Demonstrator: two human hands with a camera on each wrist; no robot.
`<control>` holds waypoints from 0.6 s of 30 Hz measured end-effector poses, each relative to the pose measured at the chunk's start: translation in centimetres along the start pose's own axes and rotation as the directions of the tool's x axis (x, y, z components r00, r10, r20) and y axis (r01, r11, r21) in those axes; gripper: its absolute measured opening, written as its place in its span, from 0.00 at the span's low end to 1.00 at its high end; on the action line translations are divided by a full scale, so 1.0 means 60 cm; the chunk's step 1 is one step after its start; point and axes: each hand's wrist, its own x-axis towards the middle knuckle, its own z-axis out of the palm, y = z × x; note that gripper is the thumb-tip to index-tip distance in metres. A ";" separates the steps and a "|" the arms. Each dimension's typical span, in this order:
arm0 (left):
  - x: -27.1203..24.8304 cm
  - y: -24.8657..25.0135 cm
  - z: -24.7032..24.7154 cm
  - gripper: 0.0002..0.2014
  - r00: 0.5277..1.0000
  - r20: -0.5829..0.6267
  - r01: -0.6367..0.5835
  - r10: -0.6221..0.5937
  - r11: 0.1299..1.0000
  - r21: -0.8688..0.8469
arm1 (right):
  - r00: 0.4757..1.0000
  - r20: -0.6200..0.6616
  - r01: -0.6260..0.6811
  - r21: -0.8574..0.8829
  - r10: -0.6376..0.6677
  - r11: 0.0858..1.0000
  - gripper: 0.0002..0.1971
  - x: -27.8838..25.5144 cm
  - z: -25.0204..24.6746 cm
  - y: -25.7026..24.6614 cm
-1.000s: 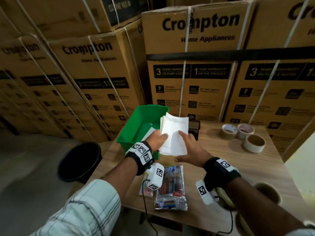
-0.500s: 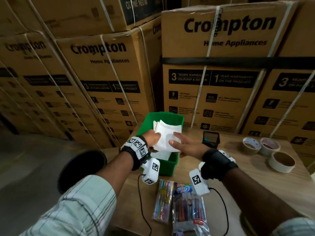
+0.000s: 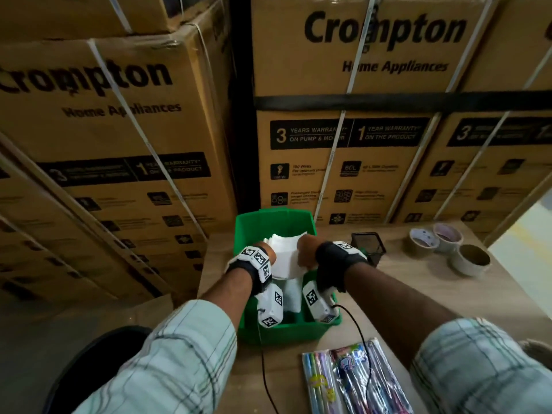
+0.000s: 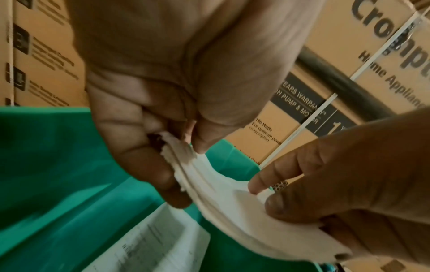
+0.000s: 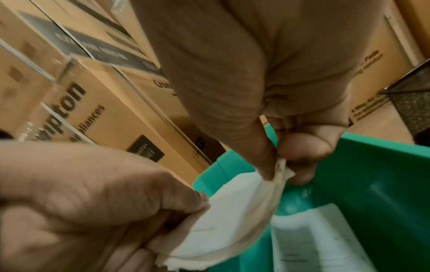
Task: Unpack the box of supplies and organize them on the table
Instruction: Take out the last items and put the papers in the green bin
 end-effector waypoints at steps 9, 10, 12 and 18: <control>0.004 -0.013 0.018 0.33 0.986 0.014 -0.164 0.165 0.971 0.176 | 0.992 0.077 -0.078 -0.226 0.097 0.971 0.21 0.076 0.060 -0.002; 0.009 -0.014 0.022 0.34 0.983 0.029 -0.182 0.180 0.961 0.208 | 0.992 0.085 -0.068 -0.231 0.090 0.970 0.20 0.084 0.064 -0.001; 0.013 -0.016 0.026 0.36 0.980 0.057 -0.199 0.192 0.958 0.208 | 0.992 0.100 -0.059 -0.220 0.082 0.974 0.19 0.097 0.072 -0.001; 0.020 -0.009 0.034 0.36 0.984 0.117 -0.159 0.137 0.964 0.212 | 0.984 0.167 -0.018 -0.255 0.062 0.967 0.22 0.108 0.083 0.010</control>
